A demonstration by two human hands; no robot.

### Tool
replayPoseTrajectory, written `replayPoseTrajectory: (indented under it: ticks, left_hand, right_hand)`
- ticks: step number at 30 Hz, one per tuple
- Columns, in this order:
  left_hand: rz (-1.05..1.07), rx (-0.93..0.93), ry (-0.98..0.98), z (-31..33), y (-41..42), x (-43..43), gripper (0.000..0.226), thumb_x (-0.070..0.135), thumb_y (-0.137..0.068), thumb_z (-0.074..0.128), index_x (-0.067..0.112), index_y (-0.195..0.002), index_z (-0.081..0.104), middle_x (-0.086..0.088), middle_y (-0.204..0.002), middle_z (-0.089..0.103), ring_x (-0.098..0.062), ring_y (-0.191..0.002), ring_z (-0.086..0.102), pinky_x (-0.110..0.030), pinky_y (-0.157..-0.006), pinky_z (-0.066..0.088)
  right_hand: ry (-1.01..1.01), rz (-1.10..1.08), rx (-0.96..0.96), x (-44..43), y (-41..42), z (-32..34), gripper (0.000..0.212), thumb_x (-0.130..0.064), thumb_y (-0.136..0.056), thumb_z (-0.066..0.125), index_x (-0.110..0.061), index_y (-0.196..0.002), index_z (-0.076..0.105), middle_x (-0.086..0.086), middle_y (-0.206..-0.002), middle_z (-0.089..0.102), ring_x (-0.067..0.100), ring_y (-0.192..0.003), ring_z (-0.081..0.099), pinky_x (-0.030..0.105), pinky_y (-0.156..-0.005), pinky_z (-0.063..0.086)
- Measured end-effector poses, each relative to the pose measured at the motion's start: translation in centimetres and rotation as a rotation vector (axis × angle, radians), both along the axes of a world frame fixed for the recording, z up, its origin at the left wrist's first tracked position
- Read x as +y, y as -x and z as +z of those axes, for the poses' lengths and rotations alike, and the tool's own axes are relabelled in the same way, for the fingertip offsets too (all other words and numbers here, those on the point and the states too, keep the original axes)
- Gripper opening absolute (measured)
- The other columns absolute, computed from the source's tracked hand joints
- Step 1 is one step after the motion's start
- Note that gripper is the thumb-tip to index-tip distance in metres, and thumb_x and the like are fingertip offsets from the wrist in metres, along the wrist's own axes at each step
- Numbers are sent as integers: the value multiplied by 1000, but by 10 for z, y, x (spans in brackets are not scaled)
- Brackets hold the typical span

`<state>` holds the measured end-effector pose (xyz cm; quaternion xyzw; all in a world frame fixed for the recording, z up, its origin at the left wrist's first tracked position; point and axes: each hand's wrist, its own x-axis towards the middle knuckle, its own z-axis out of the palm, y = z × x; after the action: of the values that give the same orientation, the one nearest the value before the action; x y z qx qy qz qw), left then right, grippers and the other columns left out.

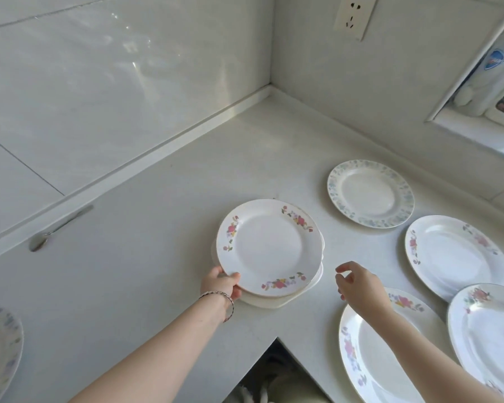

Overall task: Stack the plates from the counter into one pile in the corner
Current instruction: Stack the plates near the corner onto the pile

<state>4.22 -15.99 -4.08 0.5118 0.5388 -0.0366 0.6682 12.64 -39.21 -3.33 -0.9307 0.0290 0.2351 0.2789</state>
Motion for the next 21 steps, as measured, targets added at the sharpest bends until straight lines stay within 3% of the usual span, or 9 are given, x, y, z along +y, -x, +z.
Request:
replayPoseTrajectory:
  ticks: [2,5,10,13,17,21]
  left_hand:
    - [-100,61,-86,-2,-1,3,8,-3,-86,56,4,-86,54,-2,-55,63,-8,-26,51,-21,-40,50]
    - [-247,127,-231,3,-4,6,17,10,-82,61,9,-69,49,2,-32,59,-18,-39,61,-36,-65,58]
    - [-419,185,-410,2,-3,8,27,25,-83,59,12,-67,41,1,-37,58,-18,-38,55,-25,-53,50]
    - [-486,205,-476,1,-3,10,31,30,-87,55,17,-65,38,-1,-56,58,-17,-41,54,-23,-47,42]
    - [-677,265,-625,-4,-1,15,39,44,-90,46,22,-60,34,2,-58,51,-25,-65,56,-26,-62,41]
    - [-737,312,-604,-13,3,20,50,57,-91,32,20,-57,35,1,-56,47,-25,-66,55,-27,-64,39]
  right_hand:
    - [5,12,12,-2,0,0,22,-22,-89,46,-21,-106,59,-2,-73,63,22,-78,65,30,-64,48]
    - [21,46,31,-1,-1,0,22,-23,-90,45,-21,-107,58,-3,-72,63,21,-78,66,29,-61,47]
    - [27,79,44,3,-2,0,23,-22,-90,45,-19,-110,57,0,-74,65,22,-77,68,33,-67,53]
    - [32,86,38,6,-2,0,23,-22,-90,46,-20,-109,57,5,-77,68,22,-77,68,34,-68,55]
    - [55,118,21,15,0,4,23,-22,-90,45,-21,-109,58,2,-78,68,20,-78,67,29,-63,50]
    - [41,179,-3,33,7,12,22,-24,-91,46,-22,-109,58,-4,-73,63,19,-78,66,28,-61,47]
